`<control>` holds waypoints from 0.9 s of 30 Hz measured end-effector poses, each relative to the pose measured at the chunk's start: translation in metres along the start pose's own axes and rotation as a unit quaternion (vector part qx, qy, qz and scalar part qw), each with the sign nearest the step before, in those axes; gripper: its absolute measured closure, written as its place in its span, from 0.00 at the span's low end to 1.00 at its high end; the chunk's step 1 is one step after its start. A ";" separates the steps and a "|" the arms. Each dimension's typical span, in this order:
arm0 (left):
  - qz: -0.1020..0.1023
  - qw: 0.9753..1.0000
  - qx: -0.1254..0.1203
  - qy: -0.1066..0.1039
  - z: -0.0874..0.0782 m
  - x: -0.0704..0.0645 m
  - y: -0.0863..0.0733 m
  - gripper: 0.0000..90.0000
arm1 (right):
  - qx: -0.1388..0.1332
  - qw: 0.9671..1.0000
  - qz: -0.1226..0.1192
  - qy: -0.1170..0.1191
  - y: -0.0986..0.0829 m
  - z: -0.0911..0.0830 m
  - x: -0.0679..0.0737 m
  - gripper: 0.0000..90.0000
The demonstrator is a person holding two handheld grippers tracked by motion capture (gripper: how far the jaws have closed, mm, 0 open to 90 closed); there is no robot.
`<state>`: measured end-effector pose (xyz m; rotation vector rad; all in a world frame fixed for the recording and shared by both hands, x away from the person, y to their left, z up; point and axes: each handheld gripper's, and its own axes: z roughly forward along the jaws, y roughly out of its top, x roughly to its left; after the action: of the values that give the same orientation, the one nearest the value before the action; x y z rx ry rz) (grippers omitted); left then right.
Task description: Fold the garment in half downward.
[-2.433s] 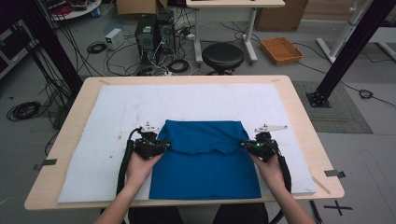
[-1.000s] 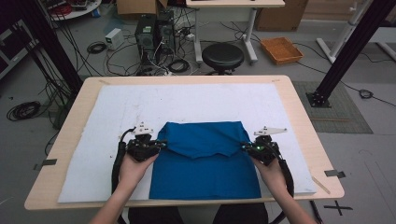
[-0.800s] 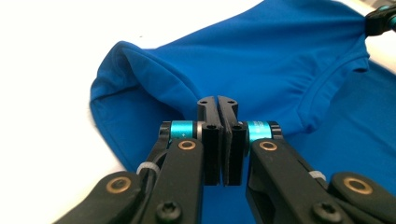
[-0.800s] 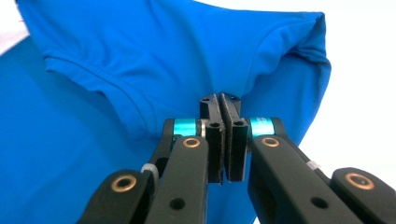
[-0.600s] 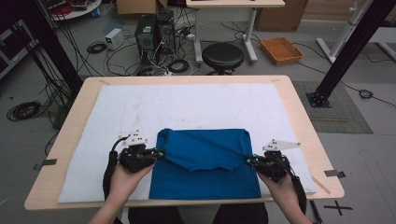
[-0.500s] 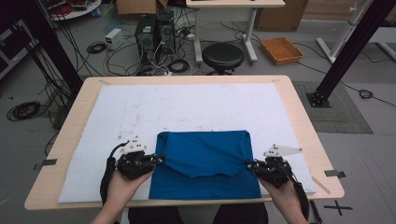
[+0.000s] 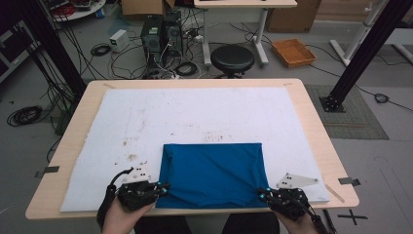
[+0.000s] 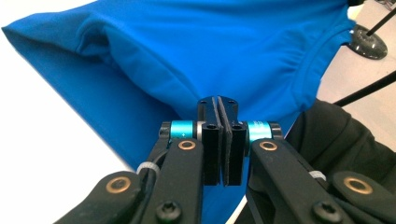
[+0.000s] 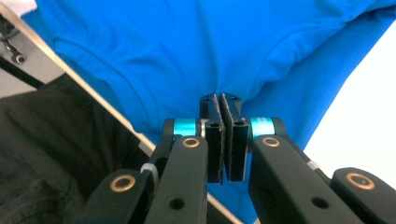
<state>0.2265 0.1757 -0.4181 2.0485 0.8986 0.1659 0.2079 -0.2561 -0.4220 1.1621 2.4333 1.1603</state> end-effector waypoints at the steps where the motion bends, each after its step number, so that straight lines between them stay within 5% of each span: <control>1: 0.000 1.000 0.003 -0.001 0.001 0.001 -0.001 0.98 | 0.004 1.000 -0.003 0.000 -0.001 0.001 0.002 0.99; 6: 0.011 1.000 0.023 0.005 0.006 0.001 -0.006 0.97 | -0.001 1.000 -0.015 0.002 -0.003 0.002 0.004 0.91; 12: 0.006 0.999 0.038 0.011 0.012 0.004 -0.010 0.92 | -0.009 1.000 0.016 -0.019 -0.001 0.002 -0.015 0.84; 15: 0.001 0.999 0.045 0.011 0.015 0.006 -0.013 0.90 | 0.000 0.999 0.034 -0.008 -0.005 0.008 -0.020 0.78; 18: -0.002 0.999 0.047 0.011 0.017 0.006 -0.015 0.90 | 0.011 1.000 0.029 -0.002 -0.005 0.012 -0.017 0.81; 22: -0.002 0.999 0.048 0.011 0.017 0.007 -0.015 0.90 | 0.024 1.000 0.007 0.000 -0.004 0.016 -0.015 1.00; 27: -0.001 0.999 0.045 0.012 0.017 0.006 -0.016 0.92 | 0.023 1.000 0.008 -0.011 -0.006 0.013 -0.018 1.00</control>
<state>0.2295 0.1745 -0.4416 2.1325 0.9381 0.1517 0.2228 -0.2640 -0.4373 1.2032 2.4523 1.0956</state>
